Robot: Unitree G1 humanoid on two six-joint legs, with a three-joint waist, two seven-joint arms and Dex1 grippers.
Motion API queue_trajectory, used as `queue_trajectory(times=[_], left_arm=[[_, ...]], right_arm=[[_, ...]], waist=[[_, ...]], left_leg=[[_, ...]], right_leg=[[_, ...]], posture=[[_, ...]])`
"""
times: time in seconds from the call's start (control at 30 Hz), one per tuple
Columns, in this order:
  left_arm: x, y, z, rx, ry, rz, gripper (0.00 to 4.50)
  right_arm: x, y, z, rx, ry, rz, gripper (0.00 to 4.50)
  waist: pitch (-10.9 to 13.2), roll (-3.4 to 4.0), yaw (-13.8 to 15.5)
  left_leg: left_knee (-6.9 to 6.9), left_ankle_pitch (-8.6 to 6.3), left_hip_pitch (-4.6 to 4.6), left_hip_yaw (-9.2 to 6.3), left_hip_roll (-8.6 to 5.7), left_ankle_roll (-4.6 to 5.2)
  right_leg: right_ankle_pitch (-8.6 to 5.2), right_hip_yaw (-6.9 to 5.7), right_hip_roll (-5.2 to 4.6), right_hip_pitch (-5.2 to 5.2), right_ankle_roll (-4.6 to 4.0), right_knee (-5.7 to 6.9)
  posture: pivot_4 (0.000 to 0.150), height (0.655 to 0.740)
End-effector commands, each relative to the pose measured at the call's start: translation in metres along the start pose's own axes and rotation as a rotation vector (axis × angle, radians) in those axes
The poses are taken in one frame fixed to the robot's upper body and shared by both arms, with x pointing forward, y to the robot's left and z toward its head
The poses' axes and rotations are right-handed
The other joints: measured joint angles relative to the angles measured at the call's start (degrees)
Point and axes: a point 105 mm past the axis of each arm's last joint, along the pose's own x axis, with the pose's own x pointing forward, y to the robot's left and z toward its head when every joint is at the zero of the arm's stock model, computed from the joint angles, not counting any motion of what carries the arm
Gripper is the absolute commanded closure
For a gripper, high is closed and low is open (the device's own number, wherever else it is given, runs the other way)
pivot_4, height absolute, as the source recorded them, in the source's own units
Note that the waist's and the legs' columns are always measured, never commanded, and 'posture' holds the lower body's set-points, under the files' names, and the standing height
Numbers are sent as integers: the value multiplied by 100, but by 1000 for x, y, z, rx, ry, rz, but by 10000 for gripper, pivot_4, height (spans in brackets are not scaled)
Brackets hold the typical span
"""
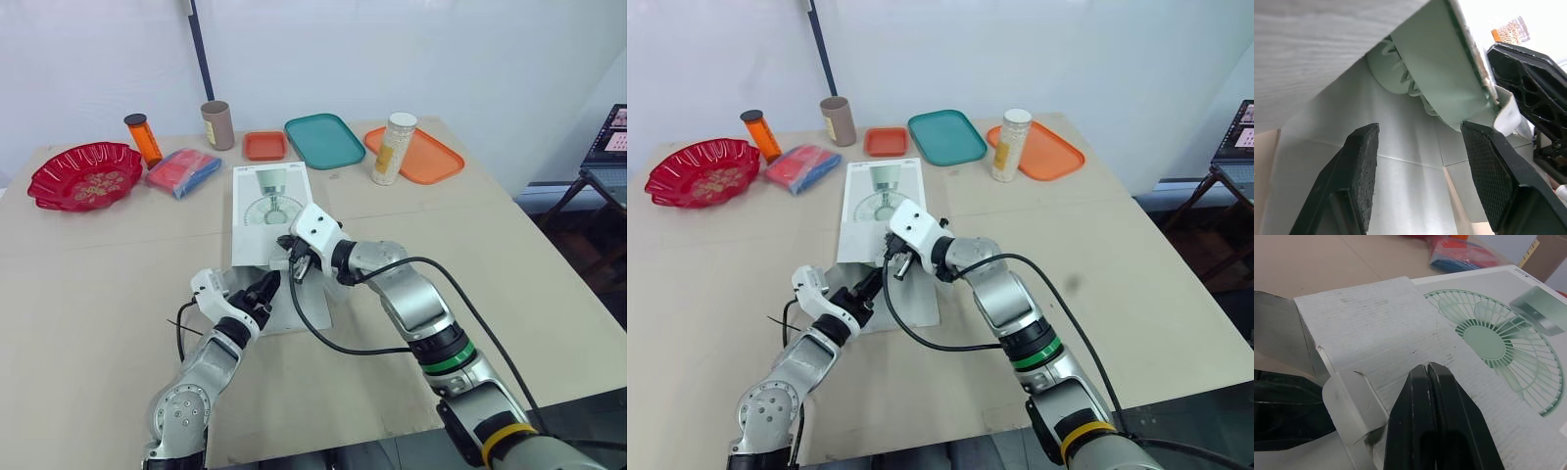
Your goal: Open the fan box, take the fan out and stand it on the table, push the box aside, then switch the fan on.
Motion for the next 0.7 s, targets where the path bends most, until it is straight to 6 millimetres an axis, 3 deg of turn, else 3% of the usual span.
queue_trajectory(times=[0.03,0.33,0.7], left_arm=[[2,-21,10,-63,-74,-88,16601],[5,-31,19,-157,-126,-146,16601],[18,-23,7,-153,-99,-85,16601]], right_arm=[[3,8,-14,10,56,35,45000],[2,8,-15,2,60,35,45000],[4,5,-16,-3,63,28,45000]], waist=[[0,0,0],[1,0,3],[0,0,5]], left_leg=[[0,0,0,0,0,0],[0,0,-2,-1,0,0],[-1,4,0,-2,-1,-6]], right_leg=[[0,0,0,0,0,0],[-1,-1,-1,0,1,-1],[-1,-1,0,3,2,-3]], posture=[[1500,7400],[1500,7400],[1500,7400]])
